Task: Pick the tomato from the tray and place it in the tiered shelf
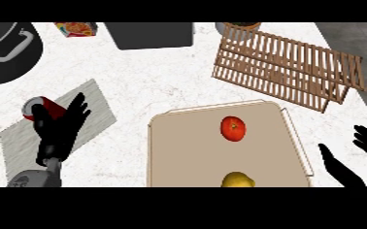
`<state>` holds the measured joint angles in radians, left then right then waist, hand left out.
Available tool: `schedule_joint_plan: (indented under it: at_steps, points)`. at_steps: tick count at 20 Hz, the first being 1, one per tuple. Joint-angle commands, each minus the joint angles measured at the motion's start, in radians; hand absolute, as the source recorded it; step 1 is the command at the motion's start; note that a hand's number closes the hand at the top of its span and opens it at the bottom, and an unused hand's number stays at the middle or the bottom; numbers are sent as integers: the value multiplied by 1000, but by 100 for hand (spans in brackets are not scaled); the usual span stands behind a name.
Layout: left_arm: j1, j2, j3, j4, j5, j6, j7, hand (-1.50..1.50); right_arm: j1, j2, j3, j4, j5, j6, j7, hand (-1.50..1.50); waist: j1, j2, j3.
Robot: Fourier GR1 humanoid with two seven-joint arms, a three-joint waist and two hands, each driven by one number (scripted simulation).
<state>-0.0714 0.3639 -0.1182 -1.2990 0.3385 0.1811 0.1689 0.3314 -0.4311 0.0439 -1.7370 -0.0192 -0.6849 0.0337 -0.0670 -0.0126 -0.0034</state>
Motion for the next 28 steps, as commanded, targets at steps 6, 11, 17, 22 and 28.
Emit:
schedule_joint_plan:
  at_steps: [6,11,17,22,28]
  points:
    - [57,-20,-33,-78,-8,8,67,0,341,-96,217,-497,272,-29,315,-150,54,10,0]
    - [-10,-26,-26,0,-8,-25,63,0,274,-169,289,-641,438,73,640,-150,74,23,-3]
    - [16,-22,-34,-29,-21,-31,54,0,131,-150,273,-684,624,153,1046,-150,105,26,-6]
    - [-31,-31,-29,-42,-8,-27,108,0,-80,-94,307,-561,736,253,1271,-150,109,24,-4]
    - [1,-40,-52,-43,-33,-32,87,0,-297,40,321,-373,787,397,1398,-150,129,25,-3]
